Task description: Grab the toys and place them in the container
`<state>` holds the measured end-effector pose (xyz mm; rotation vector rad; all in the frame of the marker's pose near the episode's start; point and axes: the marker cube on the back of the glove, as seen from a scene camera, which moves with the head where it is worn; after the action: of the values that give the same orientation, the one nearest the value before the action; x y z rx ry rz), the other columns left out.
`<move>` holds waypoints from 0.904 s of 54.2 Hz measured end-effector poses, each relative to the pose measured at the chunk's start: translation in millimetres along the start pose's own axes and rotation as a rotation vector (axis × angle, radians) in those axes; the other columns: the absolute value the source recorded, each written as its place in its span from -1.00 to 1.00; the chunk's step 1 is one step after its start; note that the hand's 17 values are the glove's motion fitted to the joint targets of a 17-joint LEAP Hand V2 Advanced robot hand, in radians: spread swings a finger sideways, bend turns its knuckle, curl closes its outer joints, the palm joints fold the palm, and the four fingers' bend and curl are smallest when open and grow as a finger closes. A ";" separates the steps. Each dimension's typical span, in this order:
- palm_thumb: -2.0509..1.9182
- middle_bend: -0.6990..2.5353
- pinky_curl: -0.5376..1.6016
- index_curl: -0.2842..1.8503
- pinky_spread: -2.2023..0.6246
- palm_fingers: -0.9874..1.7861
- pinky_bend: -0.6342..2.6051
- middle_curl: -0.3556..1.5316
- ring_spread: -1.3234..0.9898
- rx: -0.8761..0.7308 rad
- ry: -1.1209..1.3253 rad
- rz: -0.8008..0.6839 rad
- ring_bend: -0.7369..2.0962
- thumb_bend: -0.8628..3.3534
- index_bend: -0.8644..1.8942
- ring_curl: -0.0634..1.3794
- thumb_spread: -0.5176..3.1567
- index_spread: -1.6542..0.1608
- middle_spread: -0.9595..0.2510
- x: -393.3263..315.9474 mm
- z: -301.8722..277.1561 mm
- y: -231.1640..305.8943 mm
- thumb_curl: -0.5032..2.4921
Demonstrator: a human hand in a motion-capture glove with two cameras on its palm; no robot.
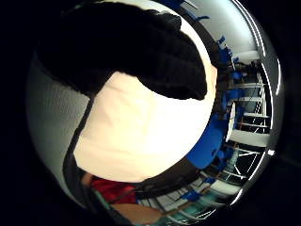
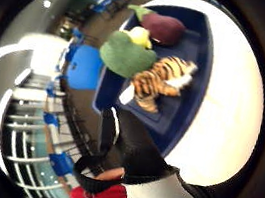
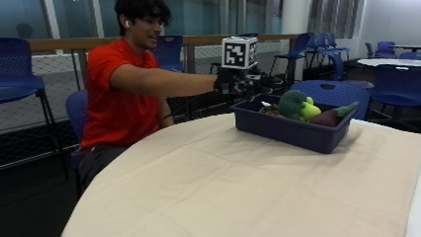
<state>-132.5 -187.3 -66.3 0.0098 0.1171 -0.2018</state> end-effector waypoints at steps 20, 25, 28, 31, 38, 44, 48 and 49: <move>0.00 -0.49 -0.16 -0.53 0.64 -0.44 0.12 -0.41 0.22 -0.010 -0.085 0.120 -0.35 -0.62 -0.28 -0.53 -0.12 0.44 0.46 81.5 58.7 71.3 -0.49; 0.00 -0.49 -0.17 -0.53 0.64 -0.43 0.11 -0.41 0.22 -0.018 -0.074 0.135 -0.35 -0.62 -0.28 -0.53 -0.12 0.44 0.46 90.9 67.1 84.1 -0.49; 0.00 -0.49 -0.17 -0.53 0.64 -0.43 0.10 -0.41 0.22 -0.015 -0.079 0.134 -0.35 -0.62 -0.28 -0.53 -0.12 0.44 0.46 95.8 68.3 90.9 -0.50; 0.00 -0.49 -0.18 -0.53 0.64 -0.43 0.10 -0.41 0.21 -0.008 -0.088 0.134 -0.35 -0.62 -0.28 -0.53 -0.12 0.44 0.45 99.7 67.3 96.0 -0.50; 0.00 -0.49 -0.18 -0.53 0.64 -0.42 0.09 -0.41 0.21 0.012 -0.094 0.149 -0.35 -0.62 -0.27 -0.53 -0.11 0.43 0.45 107.7 59.0 103.4 -0.51; 0.00 -0.49 -0.18 -0.53 0.64 -0.42 0.08 -0.41 0.21 0.030 -0.104 0.140 -0.35 -0.62 -0.27 -0.54 -0.11 0.43 0.45 111.8 51.5 111.7 -0.51; 0.00 -0.49 -0.19 -0.52 0.64 -0.42 0.08 -0.41 0.21 0.027 -0.103 0.139 -0.35 -0.61 -0.27 -0.54 -0.11 0.43 0.45 114.6 48.2 117.2 -0.52; 0.01 -0.49 -0.19 -0.52 0.64 -0.42 0.08 -0.41 0.21 0.027 -0.104 0.139 -0.35 -0.61 -0.27 -0.54 -0.11 0.43 0.45 115.5 47.2 118.8 -0.52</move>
<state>9.1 -94.9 -33.3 0.0346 0.0101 -0.0646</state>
